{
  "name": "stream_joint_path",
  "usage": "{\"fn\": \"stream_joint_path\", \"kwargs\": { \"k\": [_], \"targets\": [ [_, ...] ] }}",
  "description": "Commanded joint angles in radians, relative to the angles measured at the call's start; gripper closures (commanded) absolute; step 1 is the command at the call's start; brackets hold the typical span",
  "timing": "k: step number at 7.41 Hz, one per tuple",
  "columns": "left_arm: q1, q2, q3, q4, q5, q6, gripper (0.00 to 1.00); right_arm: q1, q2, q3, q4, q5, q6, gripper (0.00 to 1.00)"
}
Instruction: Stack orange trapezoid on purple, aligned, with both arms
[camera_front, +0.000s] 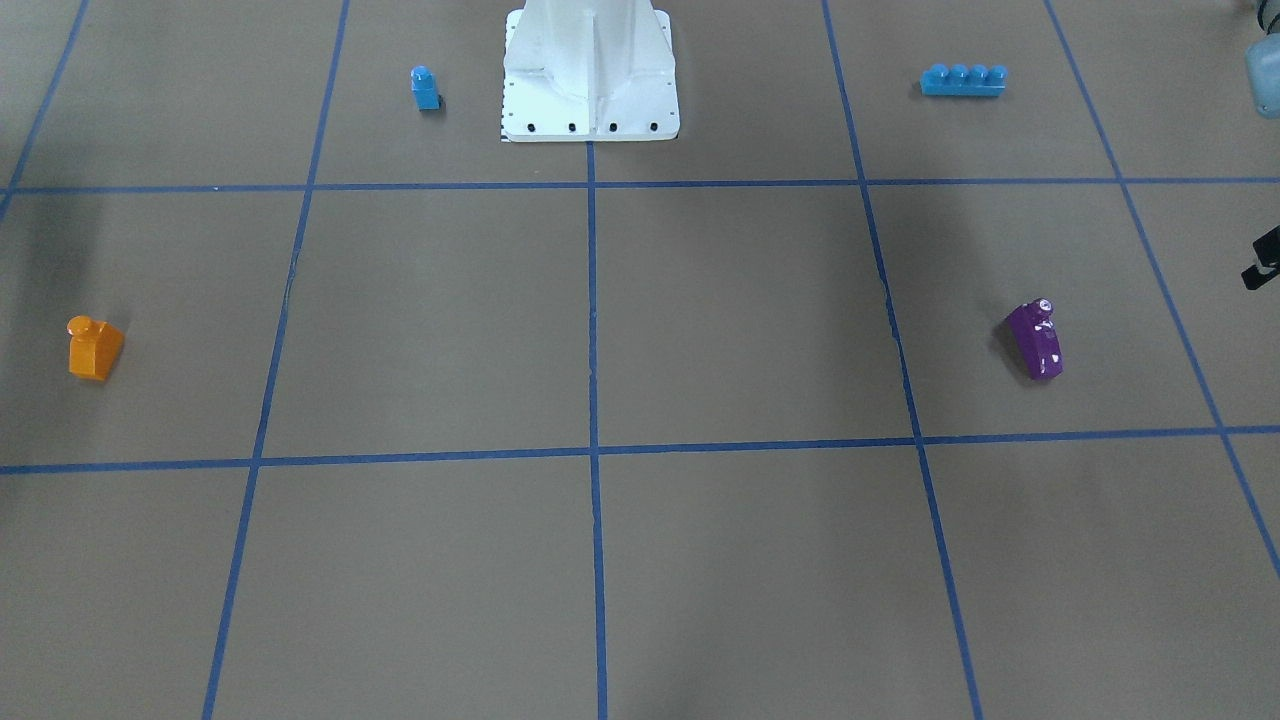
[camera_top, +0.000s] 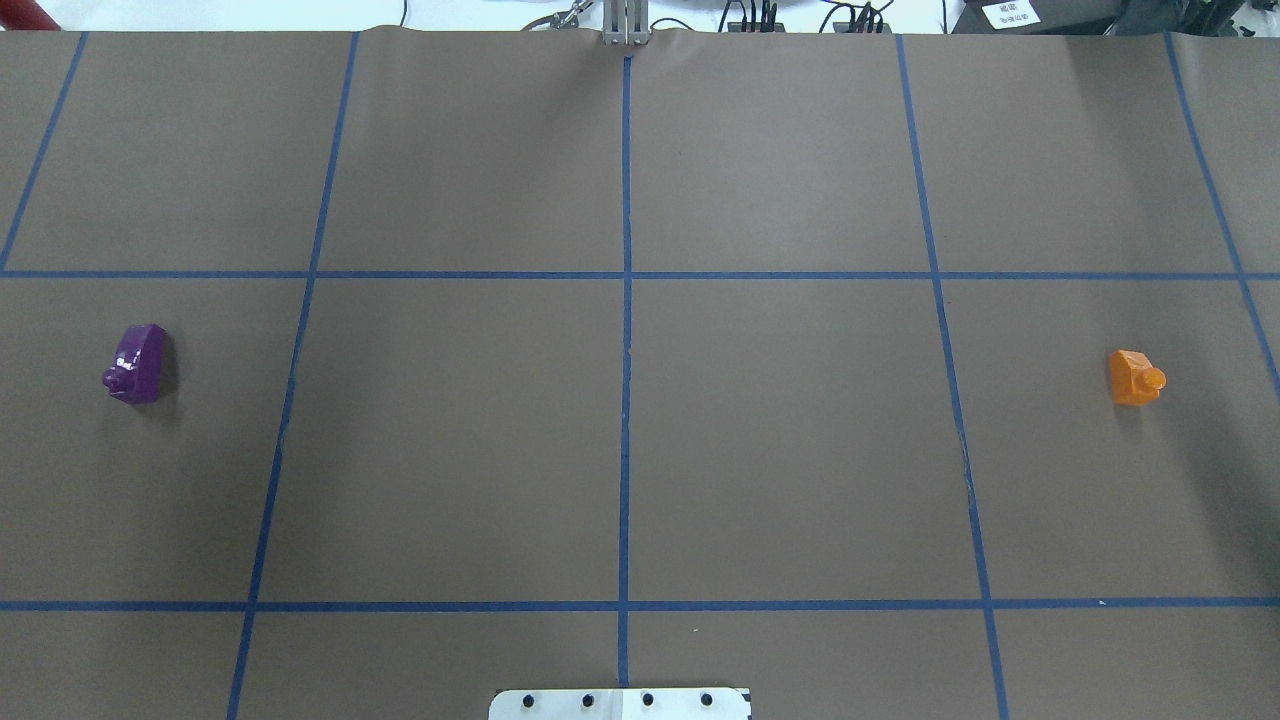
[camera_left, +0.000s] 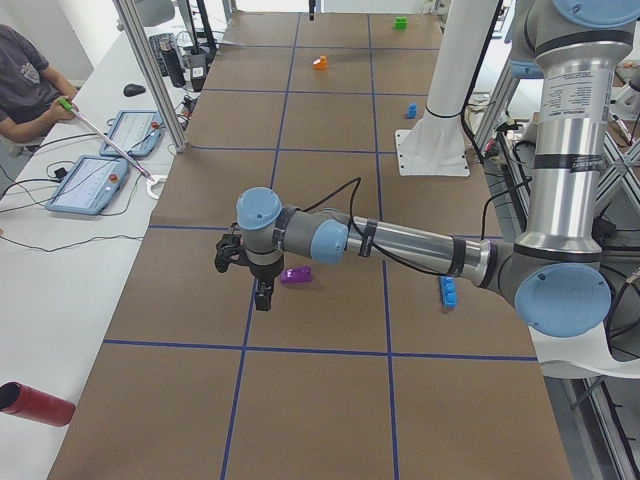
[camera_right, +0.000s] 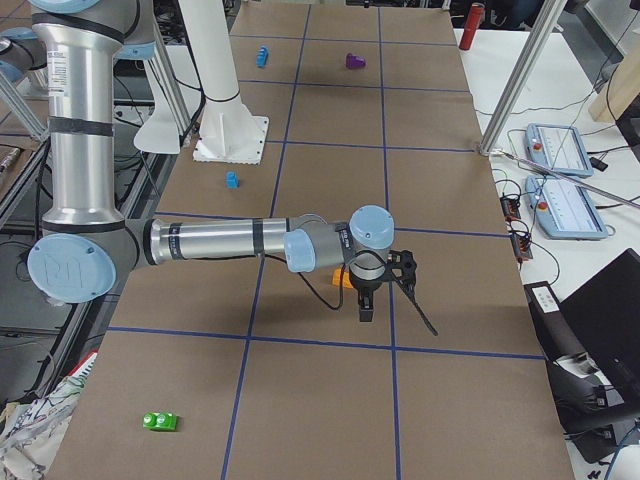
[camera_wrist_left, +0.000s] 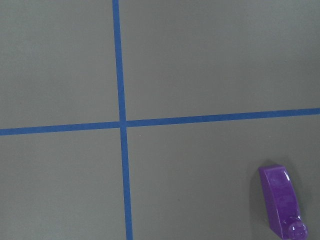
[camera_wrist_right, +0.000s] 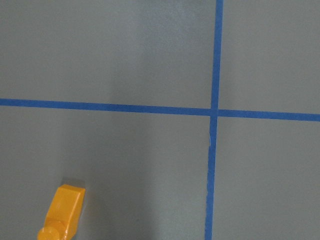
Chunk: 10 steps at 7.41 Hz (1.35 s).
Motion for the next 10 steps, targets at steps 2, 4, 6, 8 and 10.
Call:
{"fn": "stream_joint_path", "kwargs": {
  "k": [2, 4, 6, 8, 10],
  "targets": [
    [0.114, -0.008, 0.001, -0.051, 0.007, -0.106, 0.00, -0.003, 0.002, 0.002, 0.001, 0.000, -0.004, 0.00],
    [0.244, -0.010, 0.030, -0.207, 0.013, -0.398, 0.00, -0.018, 0.006, 0.002, 0.003, 0.002, -0.004, 0.00],
    [0.352, -0.021, 0.110, -0.353, 0.056, -0.552, 0.00, -0.043, 0.021, -0.001, 0.001, 0.000, -0.002, 0.00],
    [0.421, -0.034, 0.130, -0.388, 0.098, -0.626, 0.00, -0.049, 0.022, -0.001, 0.001, 0.000, 0.001, 0.00],
    [0.446, -0.034, 0.154, -0.389, 0.122, -0.626, 0.04, -0.049, 0.022, -0.001, 0.001, -0.001, 0.002, 0.00]
  ]
}}
